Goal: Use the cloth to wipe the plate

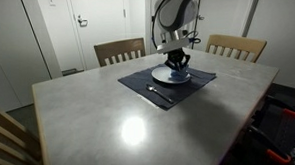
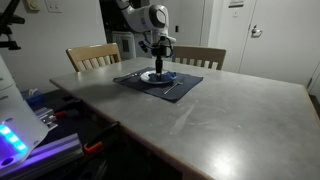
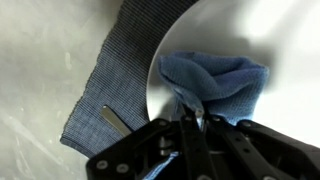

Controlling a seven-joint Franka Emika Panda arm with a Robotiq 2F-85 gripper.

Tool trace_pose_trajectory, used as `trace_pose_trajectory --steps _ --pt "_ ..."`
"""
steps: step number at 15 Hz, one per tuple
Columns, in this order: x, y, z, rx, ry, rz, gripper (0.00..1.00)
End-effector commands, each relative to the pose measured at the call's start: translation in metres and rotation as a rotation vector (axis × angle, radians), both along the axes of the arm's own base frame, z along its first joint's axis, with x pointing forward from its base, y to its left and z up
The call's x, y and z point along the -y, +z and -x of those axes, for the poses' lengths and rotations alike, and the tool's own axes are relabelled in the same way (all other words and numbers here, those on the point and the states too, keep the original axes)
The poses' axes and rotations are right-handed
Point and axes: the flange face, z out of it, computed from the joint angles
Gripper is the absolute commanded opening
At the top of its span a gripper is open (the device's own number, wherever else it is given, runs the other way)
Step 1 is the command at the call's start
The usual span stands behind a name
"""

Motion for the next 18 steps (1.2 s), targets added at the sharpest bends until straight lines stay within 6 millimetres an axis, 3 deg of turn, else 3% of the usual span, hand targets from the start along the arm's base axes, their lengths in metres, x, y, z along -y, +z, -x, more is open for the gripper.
trace_pose_trajectory --steps 1,8,18 --pt "-0.005 -0.011 -0.020 0.078 0.037 0.044 0.02" --pt "-0.030 -0.009 -0.043 0.196 0.012 0.018 0.02" --pt "-0.058 0.009 -0.035 0.254 -0.113 -0.196 0.02"
